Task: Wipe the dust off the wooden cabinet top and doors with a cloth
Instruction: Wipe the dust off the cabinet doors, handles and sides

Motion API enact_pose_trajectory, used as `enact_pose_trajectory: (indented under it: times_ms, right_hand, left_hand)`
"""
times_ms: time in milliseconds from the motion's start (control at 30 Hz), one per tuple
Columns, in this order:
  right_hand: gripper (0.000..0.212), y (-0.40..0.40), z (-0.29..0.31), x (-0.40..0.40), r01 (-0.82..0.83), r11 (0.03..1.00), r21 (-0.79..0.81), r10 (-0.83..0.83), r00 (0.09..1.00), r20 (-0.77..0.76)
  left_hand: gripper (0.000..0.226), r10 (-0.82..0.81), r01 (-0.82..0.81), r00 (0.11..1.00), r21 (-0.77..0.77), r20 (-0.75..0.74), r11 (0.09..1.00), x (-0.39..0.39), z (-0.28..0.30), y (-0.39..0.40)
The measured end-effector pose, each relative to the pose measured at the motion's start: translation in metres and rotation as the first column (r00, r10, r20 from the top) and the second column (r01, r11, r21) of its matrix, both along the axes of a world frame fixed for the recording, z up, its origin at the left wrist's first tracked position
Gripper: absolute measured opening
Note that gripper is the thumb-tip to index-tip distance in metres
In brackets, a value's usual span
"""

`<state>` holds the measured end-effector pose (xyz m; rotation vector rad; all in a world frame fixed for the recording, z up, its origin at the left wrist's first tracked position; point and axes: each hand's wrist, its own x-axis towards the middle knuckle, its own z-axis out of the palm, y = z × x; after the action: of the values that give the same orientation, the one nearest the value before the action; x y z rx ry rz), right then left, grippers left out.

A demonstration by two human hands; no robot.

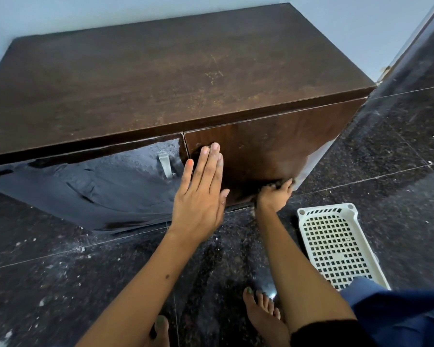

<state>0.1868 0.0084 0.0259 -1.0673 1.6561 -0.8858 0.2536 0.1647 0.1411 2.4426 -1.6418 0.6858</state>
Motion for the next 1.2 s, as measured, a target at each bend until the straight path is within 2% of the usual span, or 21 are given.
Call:
enact_pose_trajectory:
  times_ms: [67, 133, 200, 267, 300, 333, 367, 400, 433, 467, 533, 600, 667, 733, 833, 867, 933, 1000, 1067, 1133, 1200]
  right_hand:
    - [0.037, -0.007, -0.014, -0.003, -0.039, 0.936, 0.349, -0.041, 0.975, 0.218]
    - [0.020, -0.022, -0.016, -0.004, -0.094, 0.882, 0.462, -0.061, 0.949, 0.309]
    - [0.029, -0.032, -0.024, -0.014, -0.150, 0.810, 0.567, -0.037, 0.952, 0.305]
    - [0.042, -0.006, -0.049, -0.036, -0.273, 0.690, 0.671, 0.230, 0.961, 0.154]
    - [0.048, 0.023, -0.063, -0.043, -0.366, 0.590, 0.720, 0.428, 0.898, 0.106]
    - [0.054, 0.072, -0.078, -0.059, -0.483, 0.591, 0.646, 0.437, 0.865, 0.247]
    - [0.059, 0.127, -0.088, -0.089, -0.516, 0.608, 0.603, 0.467, 0.847, 0.253]
    - [0.059, 0.174, -0.085, -0.120, -0.540, 0.642, 0.544, 0.550, 0.819, 0.164]
    - [0.055, 0.185, -0.084, -0.136, -0.570, 0.615, 0.544, 0.646, 0.760, 0.066]
    - [0.050, 0.156, -0.085, -0.132, -0.618, 0.547, 0.565, 0.714, 0.697, 0.070]
    - [0.043, 0.108, -0.050, -0.096, -0.433, 0.573, 0.696, 0.435, 0.880, 0.190]
    - [0.043, 0.056, -0.033, -0.061, -0.190, 0.781, 0.594, 0.060, 0.971, 0.232]
    - [0.040, 0.000, -0.014, -0.028, 0.005, 0.861, 0.508, -0.174, 0.942, 0.286]
    - [0.033, -0.044, -0.001, -0.011, 0.020, 0.864, 0.503, -0.234, 0.901, 0.366]
    - [0.027, -0.044, -0.012, -0.027, -0.047, 0.834, 0.550, -0.142, 0.944, 0.297]
    - [0.031, -0.026, -0.032, -0.041, -0.130, 0.794, 0.595, 0.032, 0.985, 0.172]
    - [0.054, 0.066, -0.083, -0.095, -0.382, 0.573, 0.725, 0.512, 0.858, 0.047]
    - [0.065, 0.145, -0.117, -0.142, -0.527, 0.477, 0.704, 0.692, 0.719, 0.069]
    - [0.066, 0.163, -0.108, -0.154, -0.648, 0.317, 0.693, 0.838, 0.533, 0.116]
    - [0.067, 0.151, -0.101, -0.153, -0.594, 0.260, 0.762, 0.857, 0.505, 0.101]
    - [0.066, 0.149, -0.095, -0.140, -0.502, 0.279, 0.818, 0.815, 0.575, 0.075]
  left_hand:
    - [0.059, -0.002, 0.002, 1.000, 0.001, -0.005, 1.000, 0.000, 0.001, 0.000]
    - [0.059, -0.007, 0.007, 1.000, 0.008, -0.008, 1.000, 0.002, 0.001, 0.000]
    - [0.059, -0.010, 0.010, 1.000, 0.012, -0.001, 1.000, 0.003, 0.001, 0.002]
    - [0.058, -0.013, 0.013, 1.000, 0.013, 0.000, 1.000, 0.004, 0.001, 0.002]
    - [0.058, -0.015, 0.015, 1.000, 0.013, -0.001, 1.000, 0.003, 0.002, 0.002]
    - [0.058, -0.017, 0.017, 1.000, 0.011, -0.002, 1.000, 0.003, 0.001, 0.002]
    - [0.058, -0.015, 0.016, 1.000, 0.009, -0.006, 1.000, 0.003, 0.001, 0.002]
    - [0.058, -0.012, 0.012, 1.000, 0.006, -0.010, 1.000, 0.003, 0.001, 0.002]
    - [0.058, -0.010, 0.010, 1.000, 0.003, -0.013, 1.000, 0.002, 0.000, 0.001]
    - [0.058, -0.008, 0.009, 1.000, 0.001, -0.014, 1.000, 0.002, 0.000, 0.001]
    - [0.058, -0.009, 0.010, 1.000, 0.002, -0.021, 1.000, 0.002, 0.000, 0.000]
    - [0.059, -0.010, 0.010, 0.999, -0.002, -0.035, 1.000, 0.002, 0.001, 0.000]
    - [0.058, -0.010, 0.009, 0.999, -0.005, -0.044, 1.000, 0.000, 0.002, -0.001]
    - [0.058, -0.012, 0.012, 0.999, -0.004, -0.045, 1.000, 0.000, 0.002, 0.001]
    - [0.058, -0.023, 0.022, 0.999, -0.008, -0.036, 1.000, 0.003, 0.003, 0.002]
    - [0.058, -0.030, 0.030, 0.999, -0.008, -0.042, 1.000, 0.003, 0.003, 0.002]
    - [0.058, -0.036, 0.035, 0.998, -0.011, -0.053, 0.999, 0.002, 0.003, 0.002]
    - [0.058, -0.025, 0.024, 0.998, -0.010, -0.059, 1.000, 0.001, 0.002, 0.001]
    - [0.059, -0.020, 0.019, 0.998, -0.016, -0.060, 1.000, 0.000, 0.001, -0.001]
    - [0.059, -0.021, 0.019, 0.998, -0.018, -0.067, 1.000, 0.000, 0.001, -0.002]
    - [0.059, -0.021, 0.020, 0.997, -0.016, -0.074, 1.000, 0.000, 0.002, -0.001]
